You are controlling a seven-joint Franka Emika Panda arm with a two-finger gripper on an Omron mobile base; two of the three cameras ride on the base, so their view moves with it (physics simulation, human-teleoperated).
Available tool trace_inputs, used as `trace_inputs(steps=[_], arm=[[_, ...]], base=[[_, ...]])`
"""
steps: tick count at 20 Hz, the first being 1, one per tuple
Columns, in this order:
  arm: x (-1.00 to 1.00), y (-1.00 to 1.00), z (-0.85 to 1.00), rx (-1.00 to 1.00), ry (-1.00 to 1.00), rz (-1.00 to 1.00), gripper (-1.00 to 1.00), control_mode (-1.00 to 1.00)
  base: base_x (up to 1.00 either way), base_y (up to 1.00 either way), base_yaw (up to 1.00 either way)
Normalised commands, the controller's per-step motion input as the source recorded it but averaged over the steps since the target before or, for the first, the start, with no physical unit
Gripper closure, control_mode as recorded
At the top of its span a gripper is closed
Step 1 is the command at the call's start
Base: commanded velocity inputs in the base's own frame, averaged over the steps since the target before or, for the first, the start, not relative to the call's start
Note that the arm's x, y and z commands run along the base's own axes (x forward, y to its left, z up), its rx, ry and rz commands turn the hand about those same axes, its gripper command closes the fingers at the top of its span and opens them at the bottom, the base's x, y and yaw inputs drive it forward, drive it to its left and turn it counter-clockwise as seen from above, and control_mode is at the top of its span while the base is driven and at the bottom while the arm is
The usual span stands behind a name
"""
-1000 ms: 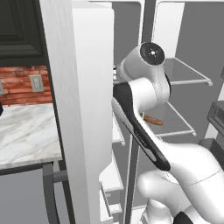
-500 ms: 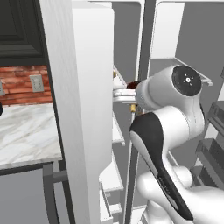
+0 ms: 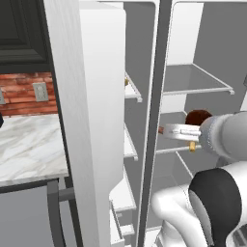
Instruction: Pick up the frozen steak from the freezer, place it on any shelf in the fridge, and close the fridge and freezer doors when done.
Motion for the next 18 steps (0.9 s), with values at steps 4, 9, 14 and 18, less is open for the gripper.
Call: trace_inputs(steps=[4,9,14,18], arm=[[-0.63,-1.0,0.18,0.0,-0.01,-0.3,1.0,-1.0],[0.33,-1.0,0.34,-0.02,0.0,-0.28,1.0,-1.0],[0.94,-0.75,0.2,0.0,0.07,-0.17,1.0,-1.0],[0.84,-0.06,-0.05,-0.05,0.12,0.01,1.0,-1.0]], base=[[0.0,0.0,0.0],[0.0,0.0,0.0],[0.0,0.0,0.0],[0.0,0.0,0.0]])
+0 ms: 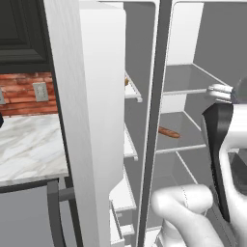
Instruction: Pick up the frozen steak from the freezer, place it on any shelf in the fridge, and close the fridge and freezer doors when done.
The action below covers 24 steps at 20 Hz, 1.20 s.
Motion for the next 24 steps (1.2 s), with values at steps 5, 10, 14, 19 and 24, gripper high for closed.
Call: trace_inputs(steps=[5,10,14,19,24], arm=[[0.67,-0.1,-0.18,-0.04,0.01,0.09,1.0,-1.0],[0.72,-0.52,0.03,0.01,0.04,0.17,1.0,-1.0],[0.78,-0.46,0.0,0.01,0.14,0.18,1.0,-1.0],[0.81,-0.02,0.0,0.0,0.13,0.02,1.0,-1.0],[0.8,0.0,-0.02,0.0,0.09,0.0,1.0,-1.0]], base=[[0.0,0.0,0.0],[0.0,0.0,0.0],[0.0,0.0,0.0],[0.0,0.0,0.0],[0.0,0.0,0.0]])
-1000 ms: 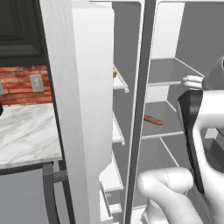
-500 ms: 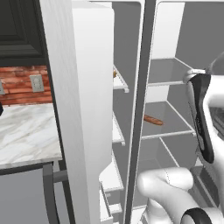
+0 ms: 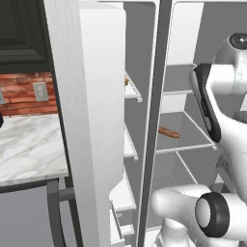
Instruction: Pick up the frozen steak from the freezer, place it on any shelf in the fridge, and close the fridge and freezer doors when done.
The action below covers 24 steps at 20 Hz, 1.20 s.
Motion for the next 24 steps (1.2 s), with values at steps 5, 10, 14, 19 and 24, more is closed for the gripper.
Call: trace_inputs(steps=[5,10,14,19,24], arm=[[0.79,-0.33,-0.2,0.0,0.01,0.05,1.0,-1.0],[0.88,-0.35,-0.15,0.0,0.01,0.04,1.0,-1.0],[0.85,-0.36,-0.32,0.0,0.02,0.06,1.0,-1.0],[0.92,-0.29,-0.31,0.0,0.0,0.04,1.0,-1.0],[0.87,-0.06,-0.19,-0.01,0.0,0.0,-1.0,-1.0]], base=[[0.0,0.0,0.0],[0.0,0.0,0.0],[0.0,0.0,0.0],[0.0,0.0,0.0],[0.0,0.0,0.0]])
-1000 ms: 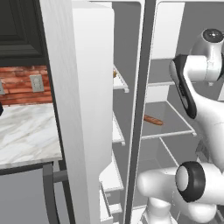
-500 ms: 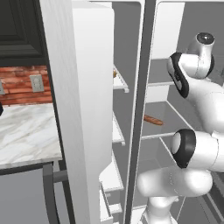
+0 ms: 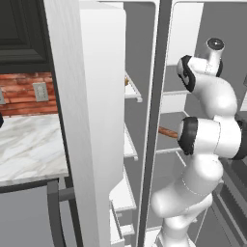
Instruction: Pick up the frozen steak from the freezer, place it on any shelf in the fridge, and close the fridge and freezer doors when done.
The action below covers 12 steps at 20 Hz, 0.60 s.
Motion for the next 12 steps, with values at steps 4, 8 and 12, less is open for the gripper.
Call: trace_inputs(steps=[4,8,12], arm=[[0.29,0.0,0.0,-0.01,0.0,0.0,-1.0,-1.0],[0.0,0.01,0.0,0.0,0.0,0.0,-1.0,-1.0],[-0.04,0.04,0.0,0.0,0.0,0.0,-1.0,-1.0]], base=[[0.0,0.0,0.0],[0.0,0.0,0.0],[0.0,0.0,0.0]])
